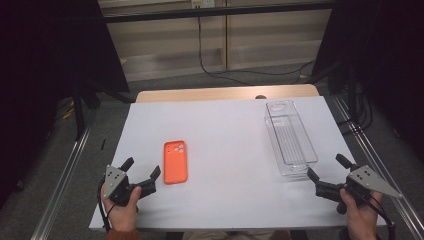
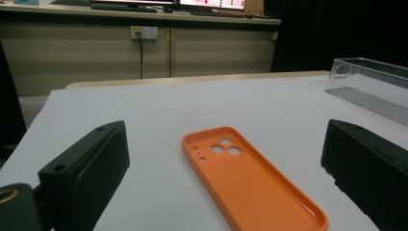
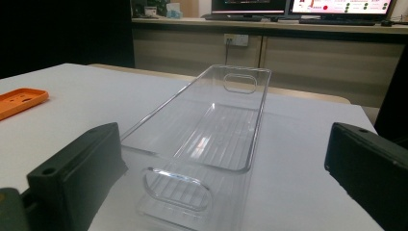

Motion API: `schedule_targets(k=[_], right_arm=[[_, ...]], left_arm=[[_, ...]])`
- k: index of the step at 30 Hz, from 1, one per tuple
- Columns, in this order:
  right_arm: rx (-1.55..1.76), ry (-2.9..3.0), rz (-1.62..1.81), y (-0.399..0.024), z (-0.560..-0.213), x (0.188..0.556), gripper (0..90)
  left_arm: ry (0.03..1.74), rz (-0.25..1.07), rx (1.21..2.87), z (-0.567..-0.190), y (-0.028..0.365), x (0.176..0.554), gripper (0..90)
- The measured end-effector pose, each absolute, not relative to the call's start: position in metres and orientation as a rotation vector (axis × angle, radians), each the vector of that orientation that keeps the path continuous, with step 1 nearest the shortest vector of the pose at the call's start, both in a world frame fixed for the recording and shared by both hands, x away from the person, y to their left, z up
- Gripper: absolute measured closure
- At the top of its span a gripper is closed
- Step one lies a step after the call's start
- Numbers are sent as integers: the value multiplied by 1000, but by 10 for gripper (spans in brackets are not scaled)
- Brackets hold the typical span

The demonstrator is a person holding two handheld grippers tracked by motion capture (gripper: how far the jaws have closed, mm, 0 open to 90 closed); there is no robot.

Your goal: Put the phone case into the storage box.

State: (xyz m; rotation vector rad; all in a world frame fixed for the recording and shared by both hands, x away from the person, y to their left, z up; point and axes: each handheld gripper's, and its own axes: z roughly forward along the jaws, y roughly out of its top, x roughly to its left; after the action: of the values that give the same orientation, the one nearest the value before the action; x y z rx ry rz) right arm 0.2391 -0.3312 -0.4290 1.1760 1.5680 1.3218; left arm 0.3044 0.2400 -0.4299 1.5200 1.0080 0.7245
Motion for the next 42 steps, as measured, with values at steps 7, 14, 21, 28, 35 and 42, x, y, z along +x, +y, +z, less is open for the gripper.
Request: schedule_targets(k=[7,14,21,28,35,42], right_arm=[[1184,1570,1319,-332,-430,239,0],[1184,1572,1322,-333,-430,237,0],[1178,1578,1325,-332,-430,237,0],[1169,1590,1327,-331,-429,236,0],[1169,1591,1328,-330,-429,236,0],[1171,1596,1334,-330,-429,236,0]], left_arm=[[981,690,1533,-429,234,308,30],[961,637,1592,-429,233,312,30],[937,604,1590,-427,230,315,33],[905,571,1620,-426,226,322,33],[885,563,1600,-422,221,330,28],[859,558,1612,-421,214,338,25]])
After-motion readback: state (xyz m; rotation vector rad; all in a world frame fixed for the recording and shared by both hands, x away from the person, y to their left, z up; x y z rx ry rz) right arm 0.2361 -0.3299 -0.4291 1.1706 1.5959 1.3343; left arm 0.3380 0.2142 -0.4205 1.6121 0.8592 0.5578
